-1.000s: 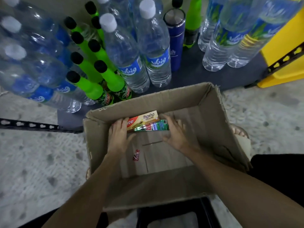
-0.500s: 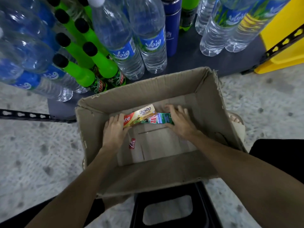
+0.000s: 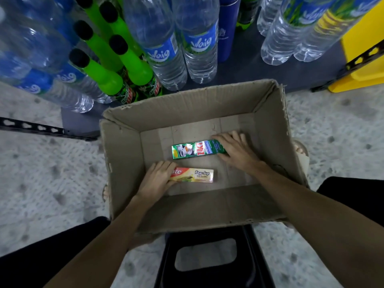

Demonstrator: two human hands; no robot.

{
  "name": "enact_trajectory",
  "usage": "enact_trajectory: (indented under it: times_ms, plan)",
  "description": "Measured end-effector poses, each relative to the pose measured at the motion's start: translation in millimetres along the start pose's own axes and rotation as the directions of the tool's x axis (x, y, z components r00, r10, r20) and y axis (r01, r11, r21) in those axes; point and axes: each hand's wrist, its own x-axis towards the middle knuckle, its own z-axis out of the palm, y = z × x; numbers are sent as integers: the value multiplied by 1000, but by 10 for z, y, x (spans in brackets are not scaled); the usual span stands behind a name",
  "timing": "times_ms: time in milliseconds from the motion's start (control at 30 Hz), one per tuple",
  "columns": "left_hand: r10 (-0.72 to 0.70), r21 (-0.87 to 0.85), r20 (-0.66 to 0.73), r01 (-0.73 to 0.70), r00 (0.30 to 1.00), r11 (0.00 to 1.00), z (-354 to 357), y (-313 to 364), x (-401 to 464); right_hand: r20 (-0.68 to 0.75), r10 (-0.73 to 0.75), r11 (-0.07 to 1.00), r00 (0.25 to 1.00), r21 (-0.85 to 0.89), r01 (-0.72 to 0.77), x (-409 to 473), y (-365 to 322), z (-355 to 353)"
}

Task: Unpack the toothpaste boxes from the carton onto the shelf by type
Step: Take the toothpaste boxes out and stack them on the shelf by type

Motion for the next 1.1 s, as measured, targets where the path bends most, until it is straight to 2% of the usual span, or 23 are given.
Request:
enact_trajectory:
  times_ms: [100, 233, 367, 467, 633, 867, 1100]
  plan:
    - [-54, -62, -5, 53, 999, 997, 8, 23, 84, 25, -4, 1000, 1000, 20, 3, 110, -20, -2]
    - [-56, -123, -82, 46, 995, 991, 87, -32, 85, 43, -36, 997, 998, 76, 33, 162, -100, 29]
    - [-104, -236, -138, 69, 985, 969, 204, -30, 52, -2, -9, 986, 1000, 167, 9, 114, -69, 83]
    - [-188, -353, -132, 131, 973, 926, 300, -47, 23, -27, -7, 974, 1000, 227, 13, 110, -58, 108]
    - [-259, -397, -139, 186, 956, 899, 295, -120, 30, -28, 54, 935, 998, 352, -40, 125, -94, 118]
    - [-229, -556, -128, 122, 965, 822, 172, -105, 3, -9, 84, 903, 996, 422, -73, 163, -171, -69]
    - [-209, -559, -206, 60, 956, 827, -397, -23, -245, -61, 107, 891, 992, 449, -68, -16, -309, -694]
